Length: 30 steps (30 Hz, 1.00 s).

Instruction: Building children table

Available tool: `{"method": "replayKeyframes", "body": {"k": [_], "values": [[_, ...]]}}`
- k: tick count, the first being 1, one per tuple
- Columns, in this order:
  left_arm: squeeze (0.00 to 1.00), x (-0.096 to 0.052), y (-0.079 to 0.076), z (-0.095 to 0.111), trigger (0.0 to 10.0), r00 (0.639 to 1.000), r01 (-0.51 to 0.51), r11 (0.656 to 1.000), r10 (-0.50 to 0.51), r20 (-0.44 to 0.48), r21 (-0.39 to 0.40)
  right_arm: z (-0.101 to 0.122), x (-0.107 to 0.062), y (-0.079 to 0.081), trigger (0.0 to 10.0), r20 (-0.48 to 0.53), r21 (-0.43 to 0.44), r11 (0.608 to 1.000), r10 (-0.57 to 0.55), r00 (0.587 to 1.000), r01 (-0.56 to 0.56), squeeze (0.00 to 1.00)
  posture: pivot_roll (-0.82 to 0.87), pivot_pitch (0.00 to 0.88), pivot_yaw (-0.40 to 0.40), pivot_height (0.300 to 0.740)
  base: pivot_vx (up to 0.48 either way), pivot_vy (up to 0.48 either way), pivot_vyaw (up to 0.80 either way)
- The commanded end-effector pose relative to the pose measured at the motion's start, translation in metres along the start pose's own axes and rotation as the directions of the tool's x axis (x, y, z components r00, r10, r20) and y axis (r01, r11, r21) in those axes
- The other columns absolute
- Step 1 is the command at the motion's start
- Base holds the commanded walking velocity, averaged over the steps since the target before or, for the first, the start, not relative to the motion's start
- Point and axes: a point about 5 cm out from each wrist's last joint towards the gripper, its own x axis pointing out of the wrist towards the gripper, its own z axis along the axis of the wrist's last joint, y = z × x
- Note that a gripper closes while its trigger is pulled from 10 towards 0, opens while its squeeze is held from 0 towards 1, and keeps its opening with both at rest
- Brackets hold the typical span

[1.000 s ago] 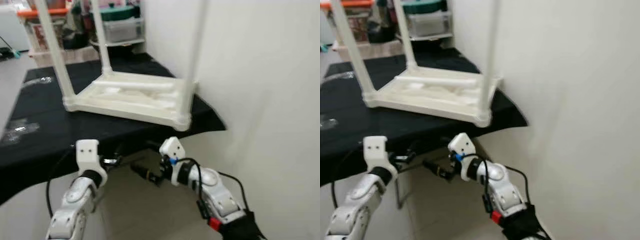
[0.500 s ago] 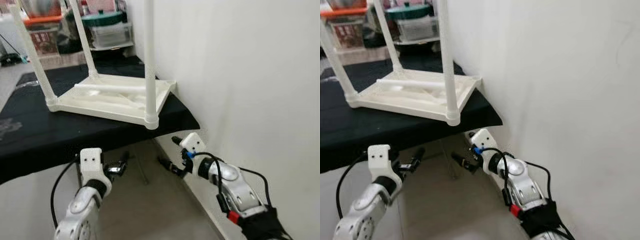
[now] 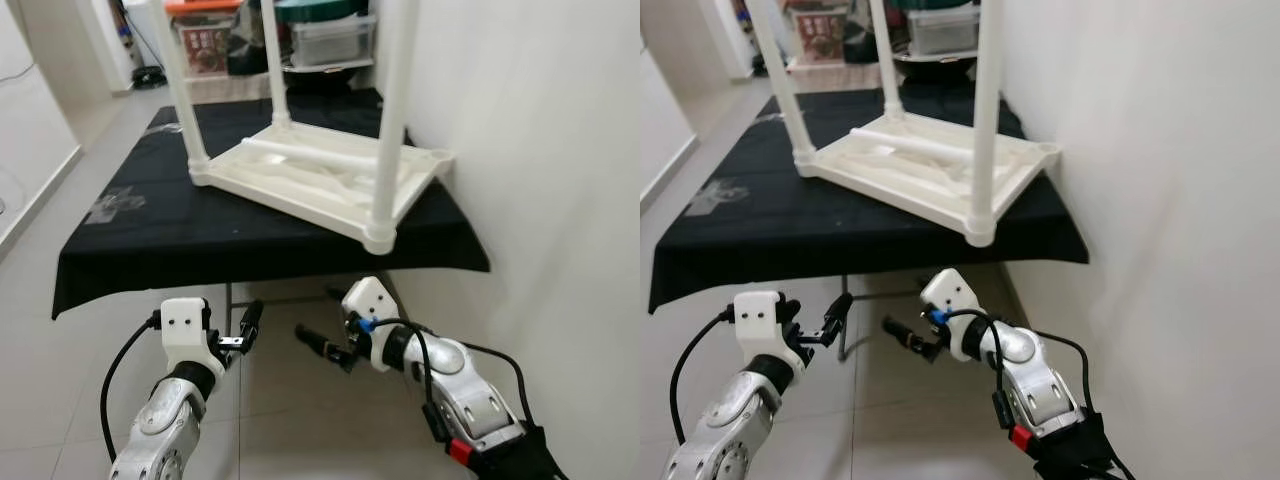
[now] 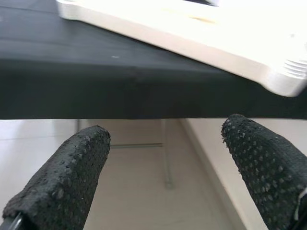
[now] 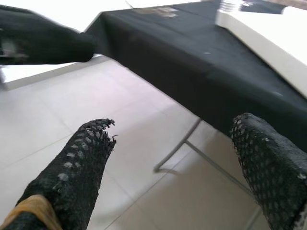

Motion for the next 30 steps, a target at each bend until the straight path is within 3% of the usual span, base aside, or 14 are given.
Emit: {"method": "replayKeyframes", "body": {"k": [1, 10, 12, 13, 16, 22, 23, 28, 30], "values": [[0.0, 0.001, 0.001, 0.001, 10.0, 1.0, 0.003, 1.0, -0.003, -0.008, 0.019, 0.002, -0.001, -0.008, 10.0, 0.015, 0.022, 0.999, -0.039, 0.999, 0.039, 0.0, -0.02, 0.05, 0.0, 0.74, 0.3, 0.0, 0.0], [0.0, 0.0, 0.0, 0.002, 10.0, 1.0, 0.014, 1.0, -0.013, -0.014, 0.021, -0.004, -0.017, -0.017, 10.0, -0.044, 0.01, 1.0, 0.018, 0.999, -0.018, 0.0, -0.02, 0.054, 0.002, 0.74, 0.301, 0.0, 0.0], [0.0, -0.001, 0.0, 0.002, 10.0, 1.0, 0.024, 1.0, -0.024, -0.018, 0.02, -0.017, -0.032, -0.022, 10.0, -0.149, -0.025, 0.995, 0.092, 0.985, -0.097, 0.0, -0.02, 0.059, 0.001, 0.74, 0.302, 0.0, 0.0], [0.0, -0.001, 0.0, 0.002, 10.0, 1.0, 0.024, 1.0, -0.024, -0.018, 0.02, -0.017, -0.032, -0.022, 10.0, -0.149, -0.025, 0.995, 0.092, 0.985, -0.097, 0.0, -0.02, 0.059, 0.001, 0.74, 0.304, 0.0, 0.0], [0.0, -0.003, -0.002, 0.004, 10.0, 0.999, 0.047, 0.999, -0.047, -0.01, 0.023, -0.02, -0.04, -0.044, 10.0, -0.195, -0.032, 0.999, -0.007, 0.981, 0.001, 0.0, -0.02, 0.067, 0.002, 0.74, 0.182, 0.0, 0.0], [0.0, -0.009, -0.004, 0.006, 10.0, 0.998, 0.059, 0.997, -0.058, -0.009, 0.05, -0.016, -0.042, -0.058, 10.0, -0.208, -0.02, 0.998, -0.056, 0.977, 0.053, 0.0, -0.01, 0.087, 0.0, 0.74, 0.0, 0.0, 0.0], [0.0, -0.018, -0.005, 0.005, 10.0, 0.998, 0.055, 0.995, -0.053, -0.02, 0.084, -0.013, -0.042, -0.062, 10.0, -0.205, -0.024, 0.998, -0.055, 0.977, 0.051, 0.0, -0.01, 0.108, -0.001, 0.74, 0.0, 0.0, 0.0], [0.0, -0.029, -0.003, 0.006, 10.0, 1.0, 0.019, 0.993, -0.017, -0.016, 0.118, -0.001, -0.034, -0.056, 10.0, -0.147, -0.023, 1.0, 0.004, 0.989, -0.008, 0.0, -0.01, 0.125, -0.003, 0.74, 0.0, 0.0, 0.0], [0.0, -0.033, -0.002, 0.007, 10.0, 1.0, -0.013, 0.992, 0.014, -0.013, 0.129, 0.008, -0.02, -0.05, 10.0, -0.115, -0.045, 0.998, 0.03, 0.993, -0.036, 0.0, 0.0, 0.154, -0.009, 0.74, 0.0, 0.0, 0.0]]}}
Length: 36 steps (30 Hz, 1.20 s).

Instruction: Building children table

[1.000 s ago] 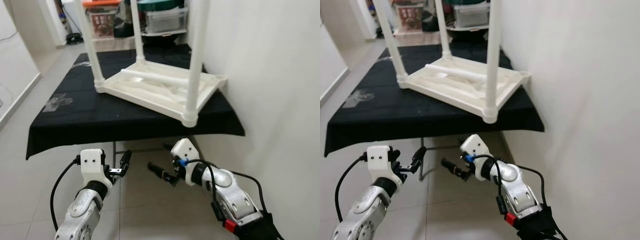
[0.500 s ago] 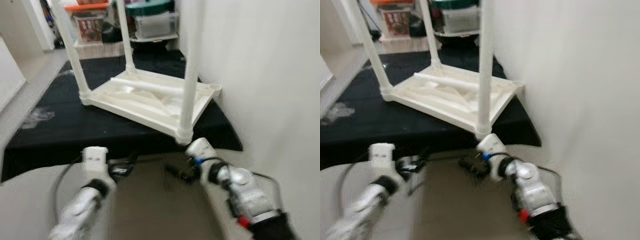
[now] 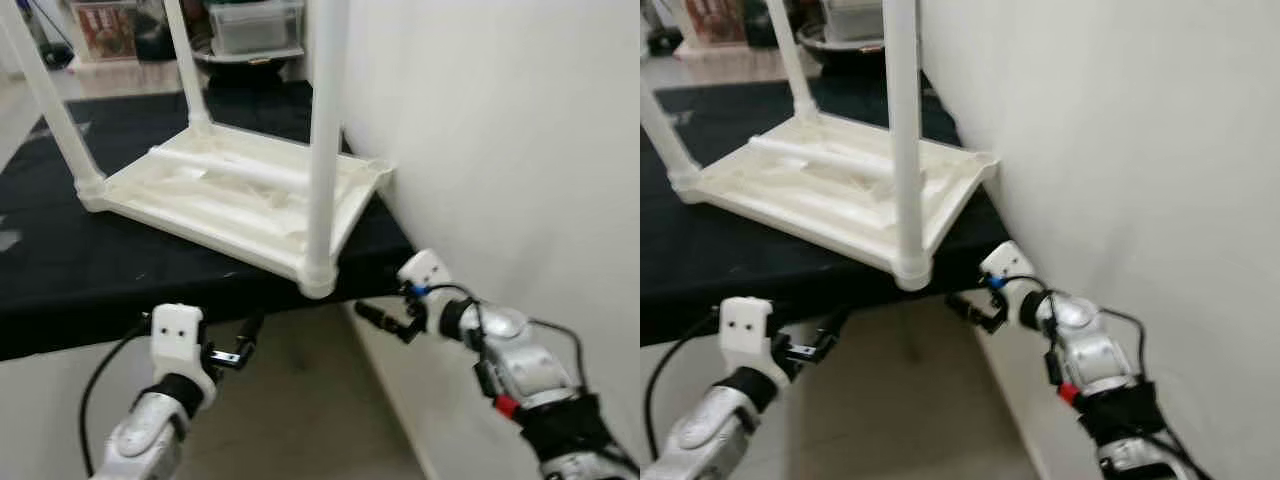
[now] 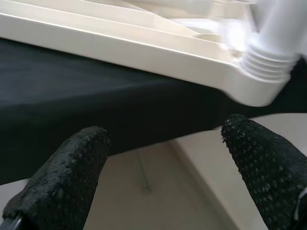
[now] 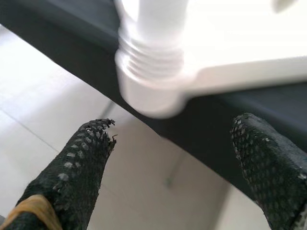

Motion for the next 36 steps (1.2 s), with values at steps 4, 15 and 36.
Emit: {"method": "replayKeyframes", "body": {"k": [4, 15, 36], "values": [[0.0, -0.008, 0.0, 0.003, 10.0, 0.999, -0.043, 0.997, 0.044, -0.008, 0.064, 0.02, 0.028, 0.007, 10.0, 0.049, -0.034, 0.999, -0.003, 0.999, 0.004, 0.0, 0.02, 0.167, -0.017, 0.74, 0.0, 0.0, 0.0], [0.0, -0.025, -0.006, 0.0, 10.0, 0.997, -0.059, 0.993, 0.063, -0.041, 0.102, 0.053, 0.064, 0.019, 10.0, 0.085, -0.069, 0.998, 0.022, 0.996, -0.016, 0.0, 0.05, 0.209, -0.04, 0.74, 0.0, 0.0, 0.0], [0.0, -0.023, -0.007, 0.0, 10.0, 0.997, -0.047, 0.991, 0.053, -0.048, 0.124, 0.101, 0.085, 0.13, 10.0, 0.234, -0.112, 0.877, 0.48, 0.845, -0.467, 0.0, 0.06, 0.193, -0.043, 0.74, 0.0, 0.0, 0.0]]}}
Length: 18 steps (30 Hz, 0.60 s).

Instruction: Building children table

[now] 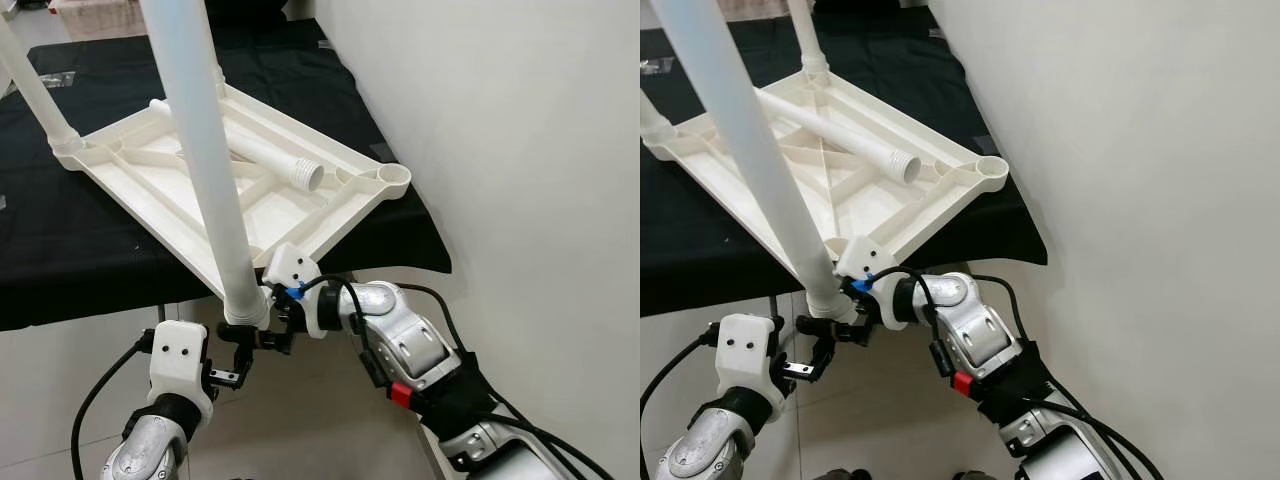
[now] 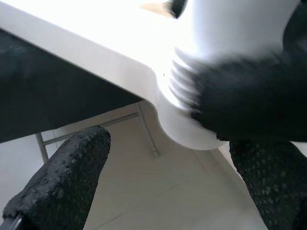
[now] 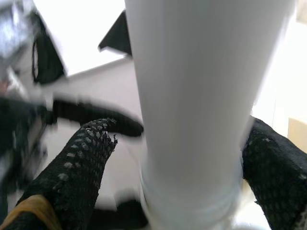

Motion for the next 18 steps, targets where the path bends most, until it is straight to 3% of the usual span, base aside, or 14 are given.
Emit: {"method": "replayKeyframes", "body": {"k": [1, 6, 10, 13, 14, 18], "values": [[0.0, -0.002, 0.0, 0.0, 10.0, 1.0, 0.0, 1.0, 0.0, -0.002, 0.031, 0.011, 0.018, 0.008, 10.0, 0.057, 0.019, 1.0, -0.012, 0.998, 0.01, 0.0, 0.06, 0.19, -0.043, 0.74, 0.0, 0.0, 0.0], [0.0, -0.001, -0.001, 0.001, 10.0, 1.0, 0.008, 0.999, -0.008, 0.003, 0.05, 0.01, 0.016, 0.002, 10.0, 0.059, 0.042, 0.996, -0.086, 0.995, 0.083, 0.0, 0.06, 0.188, -0.045, 0.74, 0.0, 0.0, 0.0], [0.0, 0.0, -0.002, 0.001, 10.0, 1.0, 0.031, 0.998, -0.031, 0.001, 0.06, 0.002, -0.004, -0.012, 10.0, 0.018, 0.031, 0.991, -0.131, 0.991, 0.131, 0.0, 0.05, 0.184, -0.04, 0.74, 0.0, 0.0, 0.0], [0.0, 0.0, -0.003, 0.001, 10.0, 0.999, 0.035, 0.997, -0.035, 0.002, 0.062, 0.001, -0.007, -0.014, 10.0, 0.012, 0.031, 0.99, -0.137, 0.991, 0.137, 0.0, 0.05, 0.184, -0.04, 0.74, 0.0, 0.0, 0.0], [0.0, 0.0, -0.003, 0.002, 10.0, 0.999, 0.041, 0.997, -0.042, 0.002, 0.069, -0.003, -0.018, -0.021, 10.0, -0.007, 0.029, 0.987, -0.156, 0.988, 0.156, 0.0, 0.05, 0.186, -0.033, 0.74, 0.0, 0.0, 0.0], [0.0, -0.001, -0.003, 0.002, 10.0, 0.999, 0.048, 0.996, -0.048, 0.001, 0.077, -0.007, -0.027, -0.026, 10.0, -0.021, 0.027, 0.985, -0.171, 0.985, 0.171, 0.0, 0.05, 0.187, -0.031, 0.74, 0.0, 0.0, 0.0]]}}
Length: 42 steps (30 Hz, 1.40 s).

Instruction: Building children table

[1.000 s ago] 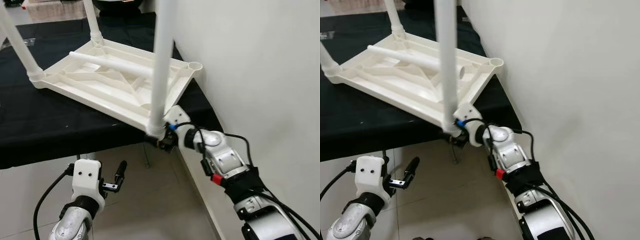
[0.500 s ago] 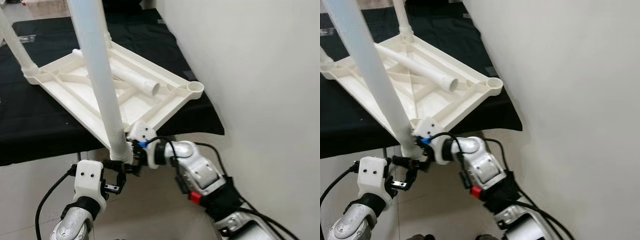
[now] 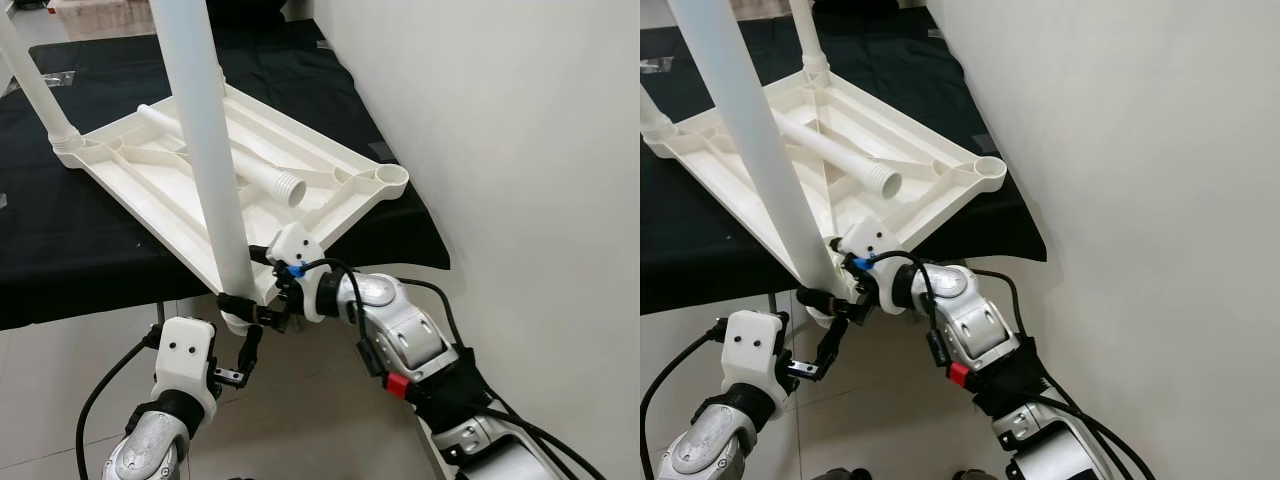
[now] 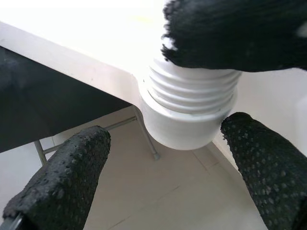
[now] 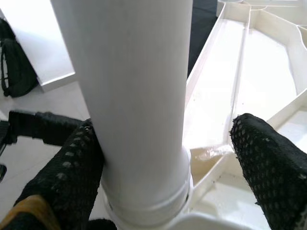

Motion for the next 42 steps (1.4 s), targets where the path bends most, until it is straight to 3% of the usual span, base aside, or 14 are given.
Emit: {"method": "replayKeyframes", "body": {"k": [1, 13, 19, 23, 26, 31, 34, 36, 38, 39, 42], "values": [[0.0, -0.004, 0.0, 0.0, 10.0, 1.0, 0.01, 1.0, -0.01, -0.006, 0.025, -0.006, -0.007, -0.004, 10.0, -0.012, 0.022, 0.999, -0.026, 1.0, 0.026, 0.0, 0.05, 0.187, -0.031, 0.74, 0.0, 0.0, 0.0], [0.0, -0.023, -0.006, 0.001, 10.0, 0.992, 0.124, 0.99, -0.122, -0.038, 0.069, -0.012, -0.04, -0.018, 10.0, -0.021, 0.013, 0.999, 0.03, 0.999, -0.03, 0.0, 0.05, 0.187, -0.021, 0.74, 0.0, 0.0, 0.0], [0.0, -0.032, -0.014, 0.001, 10.0, 0.975, 0.213, 0.977, -0.211, -0.067, 0.023, -0.017, -0.048, -0.022, 10.0, -0.062, -0.003, 0.999, 0.054, 0.997, -0.054, 0.0, 0.06, 0.187, -0.022, 0.74, 0.0, 0.0, 0.0], [0.0, -0.032, -0.033, 0.003, 10.0, 0.902, 0.42, 0.907, -0.418, -0.107, 0.0, -0.02, -0.063, -0.026, 10.0, -0.106, -0.007, 0.994, 0.104, 0.989, -0.106, 0.0, 0.06, 0.185, -0.022, 0.74, 0.0, 0.0, 0.0], [0.0, -0.032, -0.035, 0.003, 10.0, 0.889, 0.448, 0.894, -0.444, -0.115, 0.011, -0.02, -0.065, -0.026, 10.0, -0.11, -0.007, 0.994, 0.11, 0.988, -0.111, 0.0, 0.06, 0.184, -0.022, 0.74, 0.0, 0.0, 0.0], [0.0, -0.015, -0.038, 0.005, 10.0, 0.871, 0.487, 0.871, -0.478, -0.116, 0.066, -0.022, -0.081, -0.032, 10.0, -0.154, -0.008, 0.993, 0.117, 0.981, -0.12, 0.0, 0.04, 0.186, -0.019, 0.74, 0.0, 0.0, 0.0], [0.0, 0.008, -0.036, 0.008, 10.0, 0.876, 0.48, 0.869, -0.468, -0.113, 0.122, -0.028, -0.096, -0.036, 10.0, -0.219, -0.018, 0.993, 0.11, 0.969, -0.117, 0.0, 0.03, 0.187, -0.018, 0.74, 0.0, 0.0, 0.0], [0.0, 0.013, -0.035, 0.008, 10.0, 0.878, 0.477, 0.869, -0.464, -0.117, 0.129, -0.029, -0.098, -0.037, 10.0, -0.231, -0.021, 0.994, 0.104, 0.967, -0.111, 0.0, 0.03, 0.187, -0.018, 0.74, 0.0, 0.0, 0.0], [0.0, 0.029, -0.036, 0.008, 10.0, 0.874, 0.484, 0.86, -0.468, -0.131, 0.159, -0.033, -0.1, -0.037, 10.0, -0.254, -0.033, 0.995, 0.086, 0.963, -0.097, 0.0, 0.02, 0.188, -0.016, 0.74, 0.0, 0.0, 0.0], [0.0, 0.036, -0.036, 0.007, 0.0, 0.872, 0.488, 0.86, -0.47, -0.139, 0.15, -0.034, -0.099, -0.036, 10.0, -0.253, -0.035, 0.995, 0.085, 0.964, -0.097, 0.0, 0.01, 0.19, -0.015, 0.74, 0.0, 0.0, 0.0], [0.0, 0.046, -0.036, 0.004, 0.0, 0.851, 0.518, 0.844, -0.491, -0.185, 0.143, -0.031, -0.097, -0.033, 10.0, -0.24, -0.032, 0.994, 0.092, 0.966, -0.103, 0.0, 0.01, 0.19, -0.014, 0.74, 0.0, 0.0, 0.0]]}}
